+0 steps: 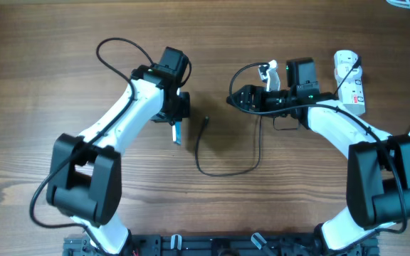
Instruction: Plug charger to phone and switch on socket
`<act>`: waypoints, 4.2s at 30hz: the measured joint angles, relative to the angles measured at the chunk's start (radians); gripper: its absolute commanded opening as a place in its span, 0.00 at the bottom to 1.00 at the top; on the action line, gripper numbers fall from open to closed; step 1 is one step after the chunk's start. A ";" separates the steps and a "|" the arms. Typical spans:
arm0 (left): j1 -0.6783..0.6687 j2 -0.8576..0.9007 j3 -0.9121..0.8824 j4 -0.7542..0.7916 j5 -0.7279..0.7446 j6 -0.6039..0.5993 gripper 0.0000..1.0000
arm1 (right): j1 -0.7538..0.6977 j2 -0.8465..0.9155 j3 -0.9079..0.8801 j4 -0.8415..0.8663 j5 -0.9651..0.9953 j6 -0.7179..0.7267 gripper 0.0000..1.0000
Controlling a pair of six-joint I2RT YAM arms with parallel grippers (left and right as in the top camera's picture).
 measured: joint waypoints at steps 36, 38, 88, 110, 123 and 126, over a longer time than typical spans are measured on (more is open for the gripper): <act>0.056 -0.004 -0.132 0.164 0.097 -0.072 0.04 | 0.005 0.000 0.000 -0.016 0.215 0.061 0.83; 0.105 -0.066 -0.134 0.212 0.187 -0.074 0.04 | 0.011 0.000 0.000 -0.032 0.193 0.080 0.79; 0.378 0.015 -0.133 0.465 0.995 0.159 0.04 | 0.581 0.047 0.008 -0.031 0.749 0.525 0.66; 0.378 0.015 -0.133 0.458 0.972 0.159 0.04 | 0.650 0.137 0.198 -0.411 0.931 0.471 0.08; 0.378 0.015 -0.133 0.458 0.972 0.159 0.04 | 0.480 0.137 0.219 -0.466 0.783 0.431 0.23; 0.378 0.015 -0.133 0.458 0.972 0.159 0.04 | 0.480 0.137 0.220 -0.439 0.745 0.375 0.28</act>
